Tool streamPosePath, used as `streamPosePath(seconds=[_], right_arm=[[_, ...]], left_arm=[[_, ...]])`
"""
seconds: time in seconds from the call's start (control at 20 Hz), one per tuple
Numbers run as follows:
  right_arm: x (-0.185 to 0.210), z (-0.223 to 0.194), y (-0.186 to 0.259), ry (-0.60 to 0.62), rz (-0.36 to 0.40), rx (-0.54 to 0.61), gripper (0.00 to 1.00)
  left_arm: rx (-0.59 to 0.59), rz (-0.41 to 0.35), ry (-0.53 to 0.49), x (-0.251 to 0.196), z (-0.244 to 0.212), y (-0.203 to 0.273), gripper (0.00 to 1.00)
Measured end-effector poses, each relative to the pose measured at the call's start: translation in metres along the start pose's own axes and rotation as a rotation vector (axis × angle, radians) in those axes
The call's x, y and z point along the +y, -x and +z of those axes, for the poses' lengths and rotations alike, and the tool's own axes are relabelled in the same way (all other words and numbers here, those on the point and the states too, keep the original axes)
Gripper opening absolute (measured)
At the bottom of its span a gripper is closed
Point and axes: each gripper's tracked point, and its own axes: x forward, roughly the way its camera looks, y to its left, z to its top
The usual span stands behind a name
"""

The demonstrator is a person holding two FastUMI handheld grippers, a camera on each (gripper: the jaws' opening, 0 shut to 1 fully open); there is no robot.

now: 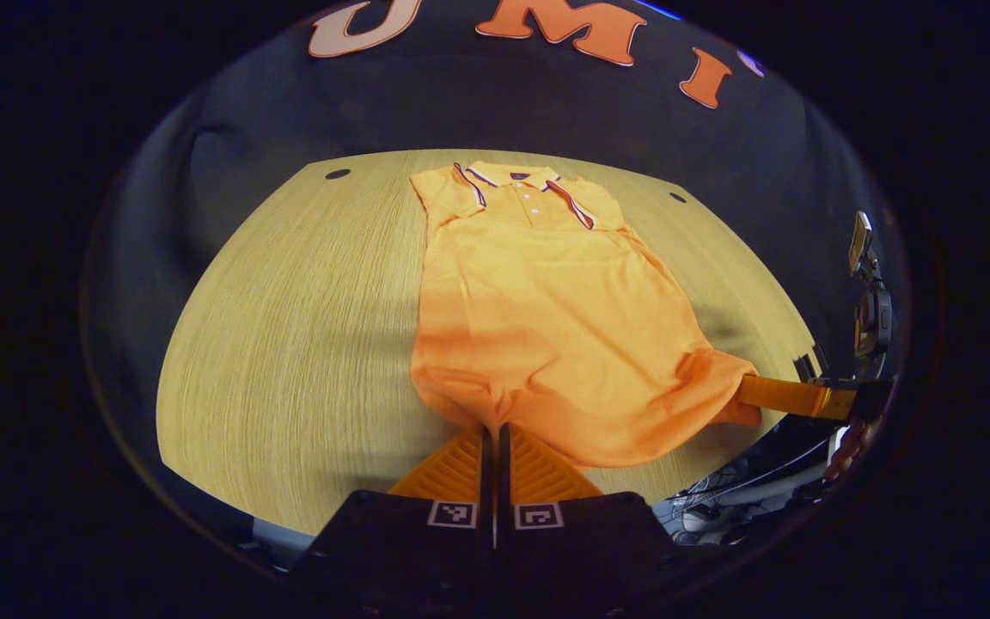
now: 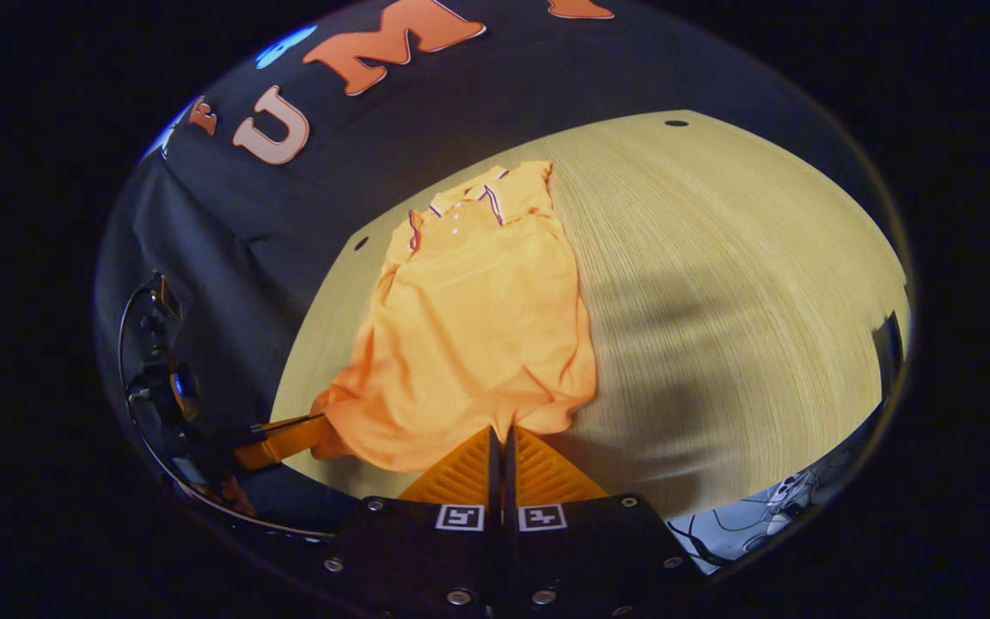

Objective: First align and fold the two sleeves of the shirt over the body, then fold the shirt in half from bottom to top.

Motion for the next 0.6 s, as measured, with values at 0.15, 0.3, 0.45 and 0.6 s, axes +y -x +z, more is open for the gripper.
streamPosePath(seconds=[0.15,0.3,0.45,0.6], right_arm=[[0.006,0.027,-0.001,0.004,0.019,-0.047,0.01],[0.009,0.042,-0.006,0.044,0.02,-0.029,0.01],[0.015,0.068,-0.006,0.095,0.012,-0.059,0.0],[0.024,0.096,-0.018,0.138,0.004,-0.069,0.01]], left_arm=[[-0.038,-0.014,0.016,-0.002,0.023,0.0,0.01],[-0.085,-0.024,0.012,0.001,0.056,-0.002,0.02],[-0.123,-0.036,0.019,0.003,0.089,-0.004,0.02],[-0.15,-0.041,0.008,0.008,0.12,-0.008,0.02]])
